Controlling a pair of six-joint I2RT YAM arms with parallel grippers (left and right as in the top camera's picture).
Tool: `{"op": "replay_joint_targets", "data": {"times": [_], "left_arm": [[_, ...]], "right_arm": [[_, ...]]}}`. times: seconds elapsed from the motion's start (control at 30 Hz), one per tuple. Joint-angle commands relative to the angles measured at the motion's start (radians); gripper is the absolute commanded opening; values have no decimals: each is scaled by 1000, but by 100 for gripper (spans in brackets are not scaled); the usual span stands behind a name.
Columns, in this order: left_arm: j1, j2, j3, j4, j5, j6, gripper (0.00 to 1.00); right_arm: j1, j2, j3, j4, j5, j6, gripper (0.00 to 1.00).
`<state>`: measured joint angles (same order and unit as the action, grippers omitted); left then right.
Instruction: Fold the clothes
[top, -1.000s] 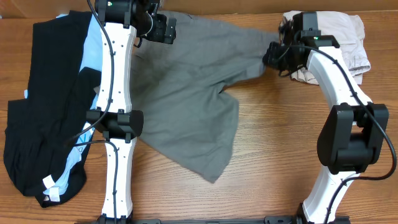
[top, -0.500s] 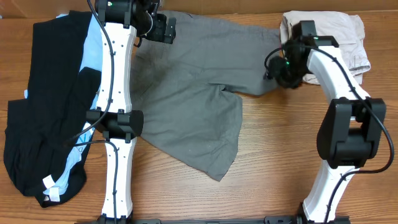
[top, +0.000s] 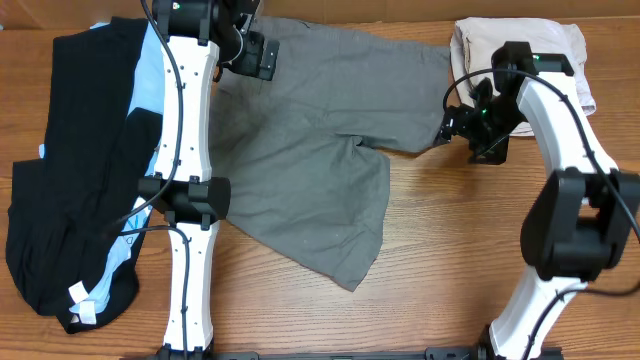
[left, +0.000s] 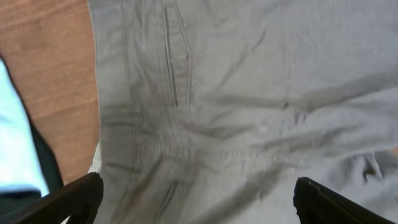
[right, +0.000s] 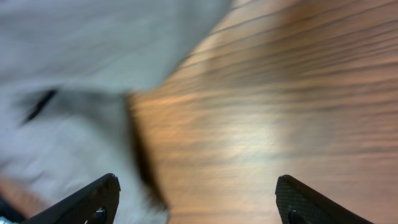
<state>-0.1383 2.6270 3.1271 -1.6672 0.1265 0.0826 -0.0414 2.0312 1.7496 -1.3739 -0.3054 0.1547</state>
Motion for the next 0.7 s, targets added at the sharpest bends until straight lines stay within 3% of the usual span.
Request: {"op": "replay_joint_targets", "data": {"times": [0.0, 0.27, 0.67], "left_arm": [[-10, -117, 5, -22, -12, 23, 100], [-16, -236, 5, -22, -2, 14, 100], [-27, -262, -37, -22, 5, -1, 100]], "right_arm": [[49, -143, 37, -25, -81, -33, 83], [206, -217, -7, -90, 17, 31, 82], [328, -217, -506, 539, 58, 117, 73]]}}
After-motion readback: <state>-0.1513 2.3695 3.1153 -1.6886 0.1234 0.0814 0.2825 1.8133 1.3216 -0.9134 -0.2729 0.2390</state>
